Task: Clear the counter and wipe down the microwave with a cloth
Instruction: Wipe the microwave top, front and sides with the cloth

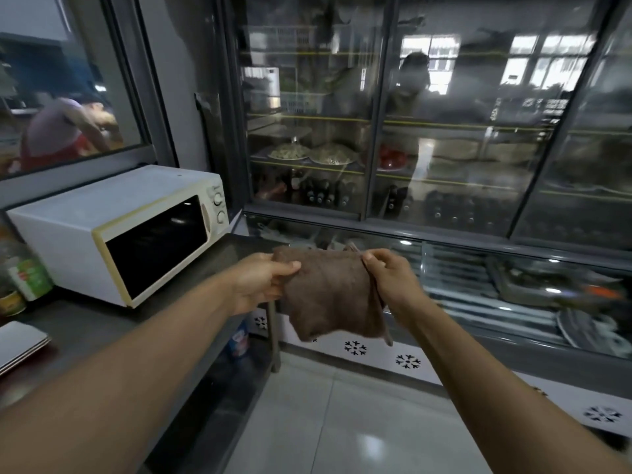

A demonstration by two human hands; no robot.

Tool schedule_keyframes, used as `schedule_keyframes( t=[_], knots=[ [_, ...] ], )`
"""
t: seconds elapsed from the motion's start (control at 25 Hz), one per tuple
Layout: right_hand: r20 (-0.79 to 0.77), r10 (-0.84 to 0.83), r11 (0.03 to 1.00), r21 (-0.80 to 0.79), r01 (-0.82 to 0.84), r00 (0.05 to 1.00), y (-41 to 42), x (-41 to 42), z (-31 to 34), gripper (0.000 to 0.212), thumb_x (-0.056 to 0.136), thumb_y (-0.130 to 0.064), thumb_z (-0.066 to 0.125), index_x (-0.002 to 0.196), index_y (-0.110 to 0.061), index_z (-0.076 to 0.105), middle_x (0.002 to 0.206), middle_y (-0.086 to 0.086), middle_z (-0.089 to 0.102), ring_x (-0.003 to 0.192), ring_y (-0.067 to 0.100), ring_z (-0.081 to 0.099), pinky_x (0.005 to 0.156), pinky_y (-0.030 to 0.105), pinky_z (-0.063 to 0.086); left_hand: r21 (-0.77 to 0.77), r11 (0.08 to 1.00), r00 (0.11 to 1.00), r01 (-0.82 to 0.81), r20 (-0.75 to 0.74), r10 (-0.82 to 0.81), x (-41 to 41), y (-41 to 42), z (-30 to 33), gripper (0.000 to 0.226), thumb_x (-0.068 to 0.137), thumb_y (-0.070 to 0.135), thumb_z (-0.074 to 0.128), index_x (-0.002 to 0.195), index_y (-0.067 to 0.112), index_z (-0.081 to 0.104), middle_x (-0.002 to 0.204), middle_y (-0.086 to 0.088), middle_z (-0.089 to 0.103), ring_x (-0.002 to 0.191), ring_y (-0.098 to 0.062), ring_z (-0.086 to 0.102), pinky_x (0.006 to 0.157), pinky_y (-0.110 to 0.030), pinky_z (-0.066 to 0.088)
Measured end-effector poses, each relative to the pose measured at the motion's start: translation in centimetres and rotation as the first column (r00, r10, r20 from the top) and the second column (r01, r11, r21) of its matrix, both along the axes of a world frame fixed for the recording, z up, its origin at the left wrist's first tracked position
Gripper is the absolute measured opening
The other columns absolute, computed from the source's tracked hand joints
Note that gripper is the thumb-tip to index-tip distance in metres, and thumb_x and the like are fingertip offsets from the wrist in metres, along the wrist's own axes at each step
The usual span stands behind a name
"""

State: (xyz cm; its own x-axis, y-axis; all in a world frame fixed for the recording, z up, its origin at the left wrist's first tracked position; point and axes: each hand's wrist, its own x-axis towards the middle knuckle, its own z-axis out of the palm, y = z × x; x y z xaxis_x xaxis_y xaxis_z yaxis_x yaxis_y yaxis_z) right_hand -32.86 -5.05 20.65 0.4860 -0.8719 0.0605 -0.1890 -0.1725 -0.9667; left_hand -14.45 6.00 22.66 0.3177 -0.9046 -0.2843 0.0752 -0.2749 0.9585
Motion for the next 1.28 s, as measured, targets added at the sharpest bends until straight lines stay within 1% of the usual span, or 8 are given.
schedule_keyframes(
  t=[0.28, 0.4, 0.48, 0.64, 0.8, 0.96, 1.12, 1.28],
  knots=[
    [0.194, 0.366, 0.884, 0.233, -0.405, 0.910, -7.5, 0.3, -1.5, 0.060, 0.076, 0.005, 0.069, 0.114, -0.039, 0.056, 0.116, 0.018, 0.057, 0.101, 0.032, 0.061, 0.077, 0.041, 0.057, -0.014, 0.954, 0.954, -0.298, 0.005, 0.299, 0.2, -8.1, -1.7, 0.050, 0.088, 0.010, 0.062, 0.134, 0.007, 0.042, 0.109, -0.012, 0.062, 0.089, -0.021, 0.061, 0.064, -0.031, 0.048],
    [-0.047, 0.357, 0.932, 0.085, -0.353, 0.933, -11.0, 2.3, -2.1, 0.063, 0.071, 0.015, 0.068, 0.114, -0.030, 0.056, 0.112, 0.001, 0.056, 0.108, 0.022, 0.056, 0.079, 0.032, 0.057, -0.060, 0.982, 0.982, -0.177, -0.071, 0.172, 2.6, -11.0, -2.3, 0.069, 0.075, -0.009, 0.069, 0.133, 0.018, 0.040, 0.104, -0.016, 0.064, 0.086, -0.023, 0.066, 0.067, -0.033, 0.055],
    [-0.227, 0.240, 0.964, -0.057, -0.259, 0.944, -14.0, 4.4, -2.3, 0.058, 0.070, 0.009, 0.073, 0.115, -0.024, 0.057, 0.106, -0.005, 0.061, 0.103, 0.017, 0.059, 0.082, 0.031, 0.055, -0.012, 1.000, 0.989, -0.019, 0.145, 0.021, 4.4, -13.5, -3.1, 0.065, 0.070, -0.015, 0.069, 0.123, 0.018, 0.055, 0.105, -0.010, 0.065, 0.089, -0.022, 0.065, 0.077, -0.035, 0.056],
    [-0.442, 0.095, 0.943, -0.247, -0.223, 0.892, -21.0, 9.3, -3.1, 0.029, 0.076, -0.008, 0.074, 0.101, -0.017, 0.064, 0.104, 0.004, 0.066, 0.097, 0.021, 0.062, 0.087, 0.041, 0.052, 0.113, 0.984, 0.744, -0.136, 0.667, 0.026, 8.4, -19.5, -4.8, 0.027, 0.071, 0.005, 0.078, 0.093, 0.017, 0.070, 0.099, 0.000, 0.068, 0.094, -0.015, 0.062, 0.088, -0.027, 0.049],
    [-0.458, 0.218, 0.945, -0.120, -0.303, 0.862, -26.5, 13.3, -3.9, 0.014, 0.084, -0.011, 0.068, 0.080, -0.016, 0.055, 0.093, 0.008, 0.059, 0.089, 0.025, 0.058, 0.084, 0.043, 0.051, 0.104, 0.981, 0.841, -0.163, 0.534, 0.083, 11.7, -23.5, -5.3, 0.008, 0.082, 0.014, 0.069, 0.075, 0.014, 0.064, 0.074, 0.002, 0.064, 0.071, -0.010, 0.058, 0.064, -0.020, 0.044],
    [-0.269, 0.287, 0.958, 0.055, -0.283, 0.920, -30.2, 17.1, -5.4, 0.017, 0.091, -0.015, 0.059, 0.102, -0.010, 0.048, 0.095, 0.010, 0.054, 0.086, 0.023, 0.055, 0.083, 0.045, 0.051, 0.094, 0.971, 0.899, -0.222, 0.404, 0.167, 13.6, -26.1, -6.3, 0.020, 0.092, 0.018, 0.055, 0.073, 0.019, 0.052, 0.071, 0.005, 0.058, 0.064, -0.004, 0.053, 0.054, -0.015, 0.039],
    [-0.201, 0.309, 0.951, 0.072, -0.300, 0.930, -33.1, 21.2, -6.9, 0.022, 0.094, -0.025, 0.055, 0.111, -0.012, 0.050, 0.097, 0.007, 0.055, 0.069, 0.012, 0.056, 0.048, 0.018, 0.047, 0.092, 0.903, 0.868, -0.420, 0.329, 0.371, 15.0, -28.2, -8.6, 0.014, 0.095, 0.023, 0.051, 0.084, 0.015, 0.050, 0.080, -0.003, 0.057, 0.070, -0.012, 0.054, 0.057, -0.022, 0.041],
    [-0.088, 0.586, 0.772, 0.361, -0.522, 0.806, -37.5, 24.6, -8.5, 0.024, 0.086, -0.013, 0.066, 0.108, -0.012, 0.055, 0.092, 0.010, 0.062, 0.073, 0.021, 0.062, 0.062, 0.033, 0.054, 0.195, 0.797, 0.820, -0.572, 0.144, 0.554, 15.9, -30.0, -10.6, 0.006, 0.094, 0.019, 0.053, 0.096, 0.014, 0.053, 0.087, -0.009, 0.059, 0.071, -0.019, 0.058, 0.055, -0.030, 0.053]
  ],
)
